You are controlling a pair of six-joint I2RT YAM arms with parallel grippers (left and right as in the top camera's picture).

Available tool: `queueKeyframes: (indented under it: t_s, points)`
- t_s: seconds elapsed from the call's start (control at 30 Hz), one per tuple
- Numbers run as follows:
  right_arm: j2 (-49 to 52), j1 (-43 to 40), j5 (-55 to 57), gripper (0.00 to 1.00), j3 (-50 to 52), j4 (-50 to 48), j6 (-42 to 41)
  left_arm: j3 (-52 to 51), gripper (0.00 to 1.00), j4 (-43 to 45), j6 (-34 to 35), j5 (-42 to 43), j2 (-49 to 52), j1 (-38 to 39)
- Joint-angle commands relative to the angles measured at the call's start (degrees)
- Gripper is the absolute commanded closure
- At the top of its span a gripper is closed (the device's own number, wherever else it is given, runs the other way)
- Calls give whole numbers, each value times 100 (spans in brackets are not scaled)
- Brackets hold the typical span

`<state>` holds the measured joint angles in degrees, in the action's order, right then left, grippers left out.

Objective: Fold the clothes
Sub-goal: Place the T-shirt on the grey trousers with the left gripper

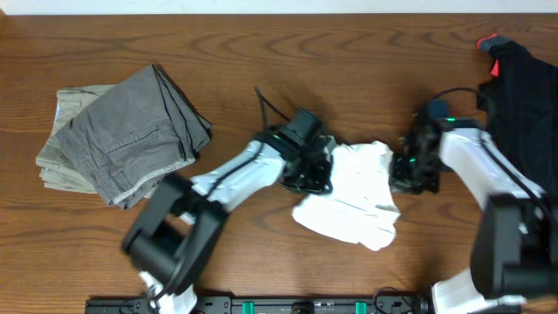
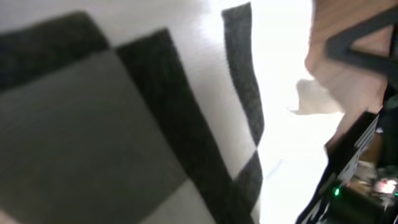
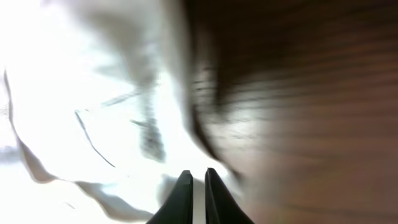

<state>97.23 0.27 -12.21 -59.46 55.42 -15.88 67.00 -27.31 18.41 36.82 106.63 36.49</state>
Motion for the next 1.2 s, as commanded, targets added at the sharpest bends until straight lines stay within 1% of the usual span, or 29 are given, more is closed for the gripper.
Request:
queueKeyframes:
  t_s: [0.0,0.03,0.17,0.33,0.43,0.6,0.77,0.8,0.83,0.87,0.9,0.93,1.07,1.17]
  points:
    - [-879,-350,-315,90,-254,2,162,387,94,-131,-1012,-354,-879,-546]
    - [-1082,-407,-356,89,-254,-24,162,426,94,-138,-1117,-367,-1095,-772]
    - [-1694,-444,-369,87,-254,-35,157,516,94,-166,-1143,-358,-1779,-1858]
    - [-2002,-444,-369,87,-254,-11,155,522,94,-485,-1357,-118,-2186,-3571]
    - [-2004,-442,-369,88,-254,-2,138,520,94,-621,-1663,-105,-2122,-4564]
    - [-2004,-444,-369,89,-254,-13,61,518,94,-1021,-2295,-186,-1674,-5873]
    - [-2004,-444,-369,90,-254,31,48,518,93,-1327,-2293,-651,-1202,-6618]
    - [-2004,-444,-369,90,-254,48,48,518,83,-1335,-2291,-649,-1128,-6734]
    - [-2004,-444,-367,90,-254,61,50,518,65,-1338,-2288,-651,-1086,-6822]
    - [-2004,-444,-365,90,-254,74,50,518,49,-1340,-2286,-651,-1071,-6909]
    - [-2004,-444,-367,90,-254,81,50,520,20,-1360,-2284,-654,-1071,-6983]
    - [-2004,-444,-367,90,-254,83,50,520,2,-1366,-2251,-675,-1099,-7073]
    - [-2004,-444,-367,89,-254,138,52,610,2,-1445,-1709,-750,-1364,-7525]
    - [-2004,-444,-369,89,-254,179,55,743,2,-1552,-1663,-452,-1703,-7823]
